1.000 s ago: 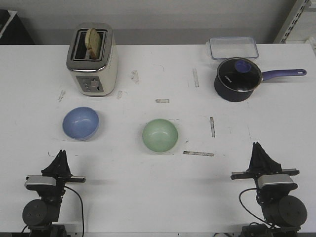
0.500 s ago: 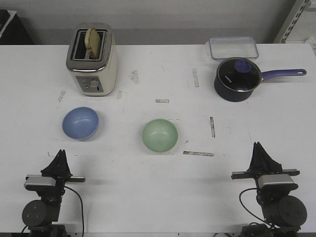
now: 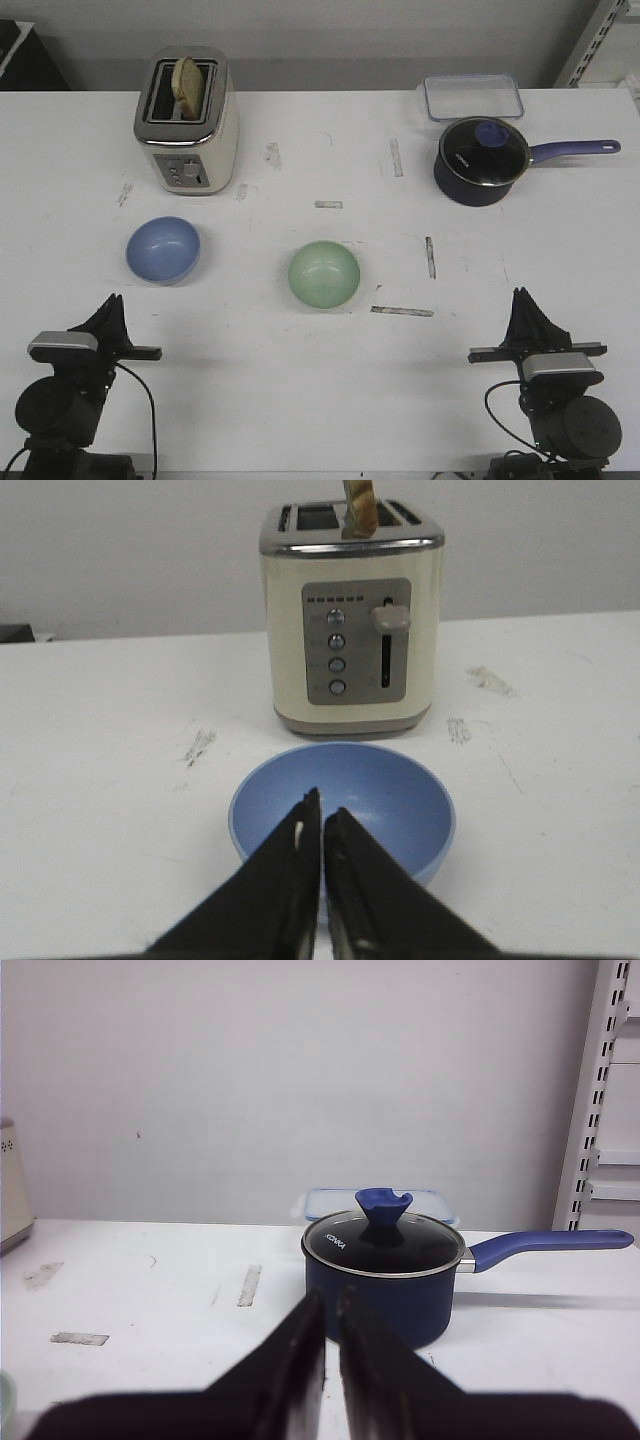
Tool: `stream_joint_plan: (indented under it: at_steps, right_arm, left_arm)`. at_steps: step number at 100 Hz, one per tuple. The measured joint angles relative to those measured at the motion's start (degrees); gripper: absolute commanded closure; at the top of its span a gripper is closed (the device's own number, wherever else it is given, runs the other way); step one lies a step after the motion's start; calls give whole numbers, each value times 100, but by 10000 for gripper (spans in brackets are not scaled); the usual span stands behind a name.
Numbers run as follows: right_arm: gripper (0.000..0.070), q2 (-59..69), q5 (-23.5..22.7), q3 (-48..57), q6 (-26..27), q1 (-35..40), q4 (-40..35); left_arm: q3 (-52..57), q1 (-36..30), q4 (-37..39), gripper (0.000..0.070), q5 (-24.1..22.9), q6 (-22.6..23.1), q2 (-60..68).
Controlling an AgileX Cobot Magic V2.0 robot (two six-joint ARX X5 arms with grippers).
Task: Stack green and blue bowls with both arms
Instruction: 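Reach the left gripper forward and grasp the rim of the light blue bowl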
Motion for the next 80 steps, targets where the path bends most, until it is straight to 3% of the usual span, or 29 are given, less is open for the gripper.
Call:
stream_joint_plan:
  at_steps: [61, 69, 80]
  right_arm:
    - [688, 0, 0, 0, 0, 0, 0]
    - [688, 0, 0, 0, -2, 0, 0]
    - [688, 0, 0, 0, -2, 0, 0]
  left_arm:
    - [2367, -2, -1082, 699, 138, -26, 3692]
    - [2789, -2, -1421, 699, 140, -256, 4074]
    - [3373, 26, -2041, 699, 157, -942, 4527]
